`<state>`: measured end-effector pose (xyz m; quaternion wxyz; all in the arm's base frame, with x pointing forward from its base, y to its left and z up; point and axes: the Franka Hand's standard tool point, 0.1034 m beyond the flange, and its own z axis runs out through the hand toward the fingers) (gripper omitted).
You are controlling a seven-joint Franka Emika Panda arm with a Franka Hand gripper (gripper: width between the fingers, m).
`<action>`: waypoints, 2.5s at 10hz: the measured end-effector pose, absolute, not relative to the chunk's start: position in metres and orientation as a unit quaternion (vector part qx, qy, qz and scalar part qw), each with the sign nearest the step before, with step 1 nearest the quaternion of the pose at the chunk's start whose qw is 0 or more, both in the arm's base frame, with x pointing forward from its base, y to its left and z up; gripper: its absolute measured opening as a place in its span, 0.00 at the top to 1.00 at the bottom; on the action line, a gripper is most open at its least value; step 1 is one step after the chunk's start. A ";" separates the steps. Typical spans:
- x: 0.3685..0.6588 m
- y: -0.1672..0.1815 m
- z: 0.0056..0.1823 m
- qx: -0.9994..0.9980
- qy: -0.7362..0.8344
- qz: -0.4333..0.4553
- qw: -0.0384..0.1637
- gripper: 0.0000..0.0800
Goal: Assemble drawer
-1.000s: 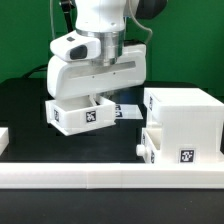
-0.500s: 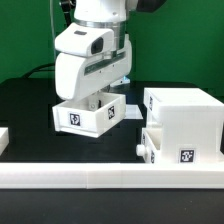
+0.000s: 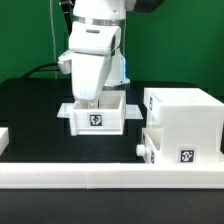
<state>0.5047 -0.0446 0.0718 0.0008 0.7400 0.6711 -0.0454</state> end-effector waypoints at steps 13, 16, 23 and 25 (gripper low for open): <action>0.537 -0.046 0.066 0.676 0.735 -0.049 0.022 0.95; 0.553 -0.034 0.062 0.675 0.736 -0.044 0.024 0.95; 0.556 -0.033 0.060 0.674 0.737 -0.032 0.033 0.95; 0.556 -0.030 0.058 0.674 0.737 -0.033 0.032 0.95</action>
Offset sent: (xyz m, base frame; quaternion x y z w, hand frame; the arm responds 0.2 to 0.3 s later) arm 0.0000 0.0000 0.0000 0.0000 0.0000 0.0000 1.0000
